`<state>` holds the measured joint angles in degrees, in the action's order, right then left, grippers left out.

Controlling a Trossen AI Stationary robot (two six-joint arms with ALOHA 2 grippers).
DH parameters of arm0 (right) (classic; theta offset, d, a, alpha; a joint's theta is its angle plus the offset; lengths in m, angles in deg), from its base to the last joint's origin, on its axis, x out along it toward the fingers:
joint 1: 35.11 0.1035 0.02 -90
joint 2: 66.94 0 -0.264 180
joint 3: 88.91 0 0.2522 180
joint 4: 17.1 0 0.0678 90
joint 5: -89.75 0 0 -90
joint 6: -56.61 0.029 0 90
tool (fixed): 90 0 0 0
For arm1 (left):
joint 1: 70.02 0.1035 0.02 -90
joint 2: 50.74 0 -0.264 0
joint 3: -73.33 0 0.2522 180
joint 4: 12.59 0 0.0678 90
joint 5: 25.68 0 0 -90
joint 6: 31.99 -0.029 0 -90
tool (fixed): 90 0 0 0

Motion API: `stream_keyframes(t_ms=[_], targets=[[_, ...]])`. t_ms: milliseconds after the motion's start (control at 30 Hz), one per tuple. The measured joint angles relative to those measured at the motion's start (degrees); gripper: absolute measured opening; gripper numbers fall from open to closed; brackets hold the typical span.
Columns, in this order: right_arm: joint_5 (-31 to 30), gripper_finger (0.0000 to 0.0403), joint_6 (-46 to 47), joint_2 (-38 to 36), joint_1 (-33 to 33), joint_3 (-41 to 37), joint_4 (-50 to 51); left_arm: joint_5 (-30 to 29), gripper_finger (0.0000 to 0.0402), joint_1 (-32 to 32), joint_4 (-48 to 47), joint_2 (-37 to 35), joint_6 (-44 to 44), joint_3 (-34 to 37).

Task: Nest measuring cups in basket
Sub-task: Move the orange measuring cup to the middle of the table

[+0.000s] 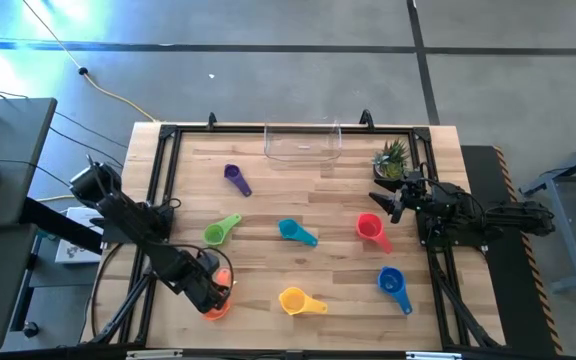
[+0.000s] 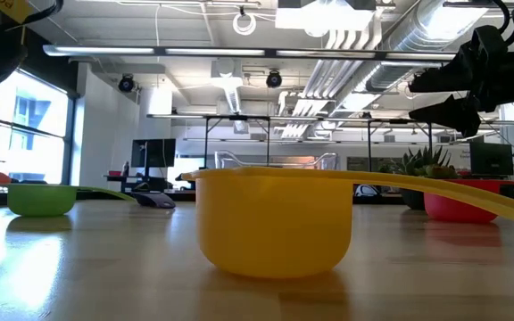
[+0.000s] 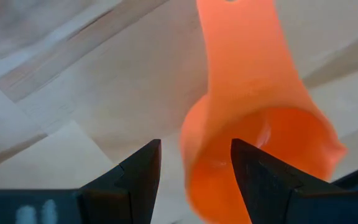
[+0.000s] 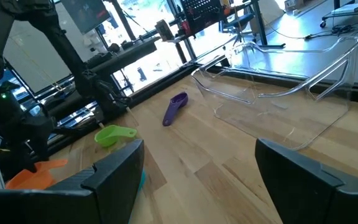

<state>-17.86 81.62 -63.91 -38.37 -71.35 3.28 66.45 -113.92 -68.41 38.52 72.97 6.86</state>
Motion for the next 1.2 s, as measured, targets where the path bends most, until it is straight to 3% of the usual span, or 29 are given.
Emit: stream_keyframes(t_ms=[200, 767, 1200], targets=[[0.00, 0.0298, 0.00, 0.01, -0.01, 0.02, 0.00, -0.54, 0.0162, 0.29, -0.09, 0.25, 0.40, 0.00], [0.00, 0.0298, 0.00, -0.01, 0.01, 0.00, 0.00, -1.14, 0.0011, 2.46, -0.03, 0.16, -4.90, 0.00], [0.00, 0.0298, 0.00, 0.01, -0.01, 0.00, -0.10, -1.30, 0.0009, 6.09, 0.44, -0.08, -10.65, 0.00]])
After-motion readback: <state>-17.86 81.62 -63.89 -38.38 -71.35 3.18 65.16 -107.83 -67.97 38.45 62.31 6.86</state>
